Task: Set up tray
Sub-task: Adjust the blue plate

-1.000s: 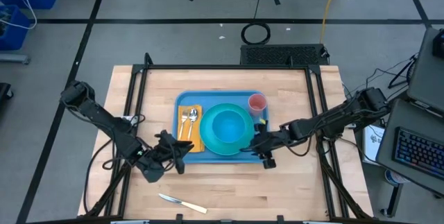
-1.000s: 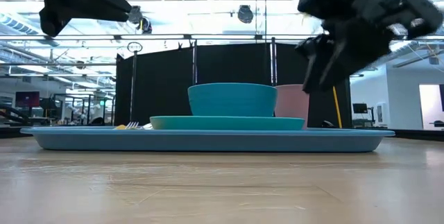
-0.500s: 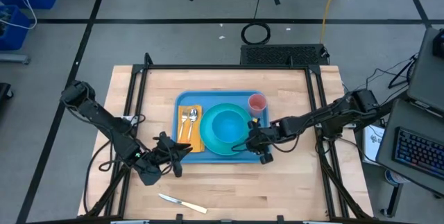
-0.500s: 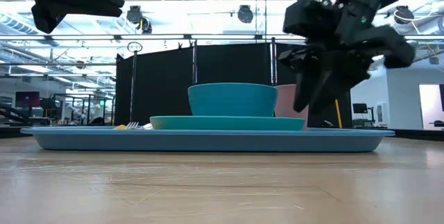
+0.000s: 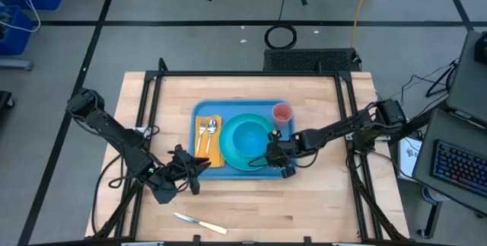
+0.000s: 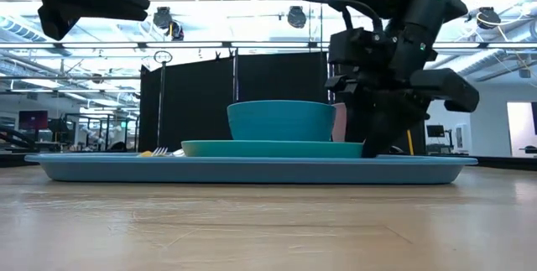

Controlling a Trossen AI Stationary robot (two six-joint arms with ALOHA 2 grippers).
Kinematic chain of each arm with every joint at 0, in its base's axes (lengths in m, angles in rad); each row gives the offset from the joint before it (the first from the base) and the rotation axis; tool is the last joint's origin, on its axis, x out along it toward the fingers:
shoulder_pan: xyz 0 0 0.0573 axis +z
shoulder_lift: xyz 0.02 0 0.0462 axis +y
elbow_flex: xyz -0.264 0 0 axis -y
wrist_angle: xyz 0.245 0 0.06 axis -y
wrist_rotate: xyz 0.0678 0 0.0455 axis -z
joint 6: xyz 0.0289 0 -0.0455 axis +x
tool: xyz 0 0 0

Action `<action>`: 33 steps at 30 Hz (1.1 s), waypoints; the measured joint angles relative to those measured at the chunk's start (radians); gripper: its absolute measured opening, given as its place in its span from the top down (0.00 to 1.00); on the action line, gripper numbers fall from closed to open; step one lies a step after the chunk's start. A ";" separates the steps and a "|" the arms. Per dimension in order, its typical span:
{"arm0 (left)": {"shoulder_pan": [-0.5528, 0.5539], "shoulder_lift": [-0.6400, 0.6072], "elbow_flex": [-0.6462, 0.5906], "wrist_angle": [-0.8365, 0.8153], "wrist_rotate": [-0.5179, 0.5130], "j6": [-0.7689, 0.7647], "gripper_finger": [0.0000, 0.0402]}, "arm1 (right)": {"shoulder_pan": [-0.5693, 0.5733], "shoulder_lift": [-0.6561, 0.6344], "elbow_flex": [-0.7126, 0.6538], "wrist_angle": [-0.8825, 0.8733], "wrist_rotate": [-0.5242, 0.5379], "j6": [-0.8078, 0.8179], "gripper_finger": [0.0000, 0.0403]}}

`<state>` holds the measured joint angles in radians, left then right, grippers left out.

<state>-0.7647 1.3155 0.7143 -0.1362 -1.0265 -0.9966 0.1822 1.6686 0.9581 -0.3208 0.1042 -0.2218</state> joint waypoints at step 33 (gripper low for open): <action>-0.001 0.000 -0.001 -0.001 0.004 -0.006 0.80 | 0.036 -0.024 0.000 -0.029 -0.055 0.054 0.82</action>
<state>-0.7654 1.3155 0.7136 -0.1372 -1.0225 -1.0027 0.2183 1.6449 0.9585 -0.3501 0.0490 -0.1681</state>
